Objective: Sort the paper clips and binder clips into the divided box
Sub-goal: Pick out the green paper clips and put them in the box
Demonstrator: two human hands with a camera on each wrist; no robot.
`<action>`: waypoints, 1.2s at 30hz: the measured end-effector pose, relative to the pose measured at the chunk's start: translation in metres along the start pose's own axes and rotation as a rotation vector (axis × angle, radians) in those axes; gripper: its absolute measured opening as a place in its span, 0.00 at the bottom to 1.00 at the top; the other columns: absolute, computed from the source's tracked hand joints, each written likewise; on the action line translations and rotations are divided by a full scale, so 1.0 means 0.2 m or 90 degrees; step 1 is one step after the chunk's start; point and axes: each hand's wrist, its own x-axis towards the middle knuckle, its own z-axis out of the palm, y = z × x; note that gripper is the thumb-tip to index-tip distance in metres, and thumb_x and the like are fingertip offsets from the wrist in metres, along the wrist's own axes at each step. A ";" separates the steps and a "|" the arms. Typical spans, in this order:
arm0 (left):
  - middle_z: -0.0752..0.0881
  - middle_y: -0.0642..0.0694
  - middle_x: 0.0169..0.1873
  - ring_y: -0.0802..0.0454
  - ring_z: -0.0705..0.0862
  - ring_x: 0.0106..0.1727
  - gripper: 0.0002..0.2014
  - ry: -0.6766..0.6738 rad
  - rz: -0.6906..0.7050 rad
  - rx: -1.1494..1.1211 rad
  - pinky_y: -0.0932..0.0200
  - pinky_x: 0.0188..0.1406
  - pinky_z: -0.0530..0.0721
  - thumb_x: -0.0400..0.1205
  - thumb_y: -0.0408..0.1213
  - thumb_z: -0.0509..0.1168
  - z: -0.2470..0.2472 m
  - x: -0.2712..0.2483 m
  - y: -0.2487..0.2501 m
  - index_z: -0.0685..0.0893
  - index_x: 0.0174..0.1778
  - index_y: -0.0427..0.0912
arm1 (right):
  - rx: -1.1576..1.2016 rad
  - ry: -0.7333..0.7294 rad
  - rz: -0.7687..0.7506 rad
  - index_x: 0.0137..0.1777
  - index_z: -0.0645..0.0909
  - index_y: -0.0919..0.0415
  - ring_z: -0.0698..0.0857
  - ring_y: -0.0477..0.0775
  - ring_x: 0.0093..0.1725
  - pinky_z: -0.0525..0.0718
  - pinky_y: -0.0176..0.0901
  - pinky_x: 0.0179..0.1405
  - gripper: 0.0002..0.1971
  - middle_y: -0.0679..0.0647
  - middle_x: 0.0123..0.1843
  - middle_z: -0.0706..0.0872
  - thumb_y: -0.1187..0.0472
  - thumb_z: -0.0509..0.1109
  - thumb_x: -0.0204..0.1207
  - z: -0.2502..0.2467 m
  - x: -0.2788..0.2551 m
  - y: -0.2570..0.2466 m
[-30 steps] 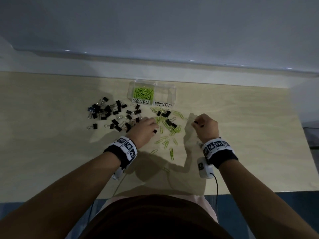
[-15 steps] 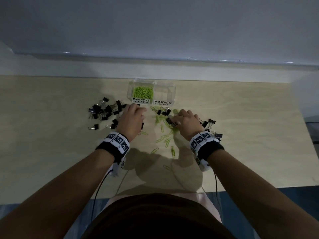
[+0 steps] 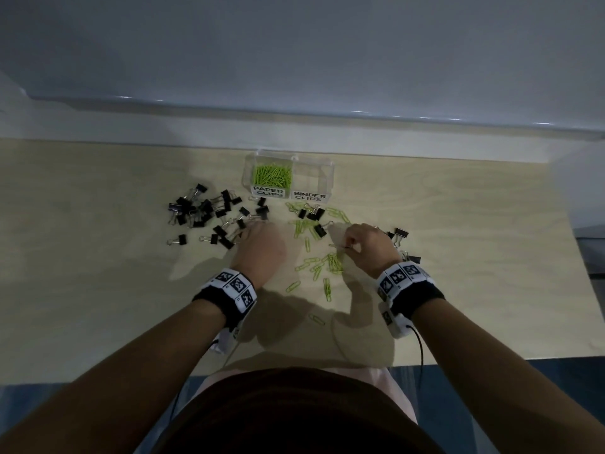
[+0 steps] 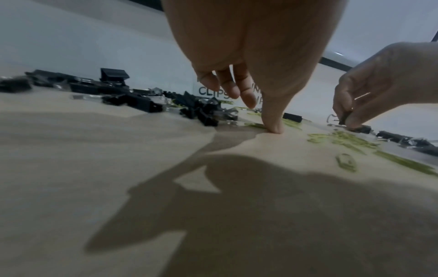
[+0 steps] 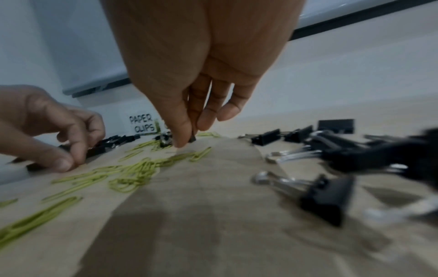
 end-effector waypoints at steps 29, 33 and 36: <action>0.86 0.47 0.56 0.48 0.79 0.60 0.22 -0.096 0.198 0.051 0.51 0.57 0.84 0.76 0.45 0.53 0.10 -0.12 0.09 0.85 0.58 0.41 | 0.063 0.048 -0.009 0.54 0.78 0.59 0.79 0.56 0.49 0.80 0.47 0.47 0.13 0.54 0.50 0.82 0.65 0.69 0.68 0.06 0.06 -0.05; 0.71 0.44 0.74 0.45 0.67 0.76 0.23 -0.057 0.184 0.020 0.48 0.78 0.64 0.82 0.32 0.58 0.08 0.04 0.17 0.69 0.75 0.40 | 0.179 0.161 0.128 0.51 0.78 0.59 0.82 0.55 0.45 0.81 0.45 0.44 0.11 0.54 0.45 0.83 0.65 0.70 0.69 0.01 -0.06 0.08; 0.71 0.41 0.73 0.44 0.67 0.74 0.23 0.016 0.113 0.012 0.51 0.76 0.68 0.82 0.29 0.58 0.05 0.20 0.20 0.68 0.75 0.37 | 0.114 0.155 0.182 0.51 0.78 0.59 0.82 0.62 0.47 0.83 0.52 0.46 0.11 0.57 0.45 0.83 0.61 0.71 0.69 0.01 -0.09 0.16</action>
